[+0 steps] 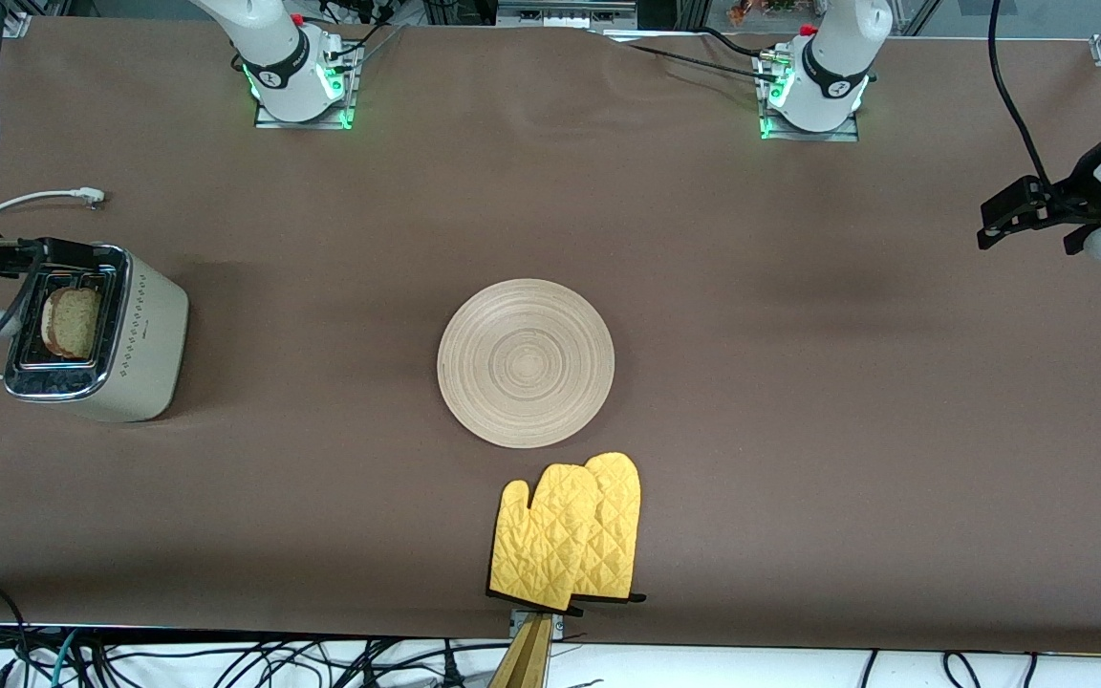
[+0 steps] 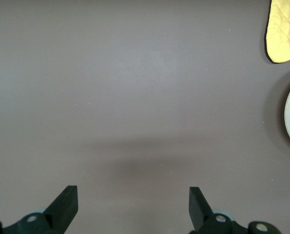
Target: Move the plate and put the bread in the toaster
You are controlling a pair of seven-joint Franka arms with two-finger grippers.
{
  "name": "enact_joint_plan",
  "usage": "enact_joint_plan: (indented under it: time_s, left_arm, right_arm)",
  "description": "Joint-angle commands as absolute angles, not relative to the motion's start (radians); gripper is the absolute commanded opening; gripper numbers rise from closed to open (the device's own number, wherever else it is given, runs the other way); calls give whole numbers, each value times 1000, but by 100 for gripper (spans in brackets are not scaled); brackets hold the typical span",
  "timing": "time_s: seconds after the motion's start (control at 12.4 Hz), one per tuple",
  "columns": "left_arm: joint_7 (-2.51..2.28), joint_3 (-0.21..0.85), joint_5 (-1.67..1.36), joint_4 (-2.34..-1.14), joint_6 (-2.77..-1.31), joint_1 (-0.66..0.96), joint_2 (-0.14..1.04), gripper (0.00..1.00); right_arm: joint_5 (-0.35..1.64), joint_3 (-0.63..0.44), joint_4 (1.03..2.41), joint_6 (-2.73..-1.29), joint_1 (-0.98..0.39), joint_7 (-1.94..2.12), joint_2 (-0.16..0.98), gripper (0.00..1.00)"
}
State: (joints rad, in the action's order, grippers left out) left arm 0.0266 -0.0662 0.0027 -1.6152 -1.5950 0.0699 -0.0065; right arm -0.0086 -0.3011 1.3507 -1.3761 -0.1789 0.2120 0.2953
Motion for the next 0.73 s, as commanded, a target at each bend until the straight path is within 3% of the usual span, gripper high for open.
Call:
enact_joint_plan:
  time_s: [0.0,0.16,0.4,0.65]
  left_arm:
    - [18,-71,2,-1586,-1582,75,6,100]
    - [11,-68,2,-1586,-1582,75,5,100]
    - [3,-71,2,-1586,-1582,74,5,100]
    - [3,-69,2,-1586,-1582,77,6,100]
  right_arm:
    - [8,-249,1379,-1371,-102,224,191,100]
    - [0,-166,1493,-1428,-19,226,90,100]
    - [6,-143,1705,-1544,29,163,-50,100]
    - [-6,-62,1710,-1563,31,149,-69,100]
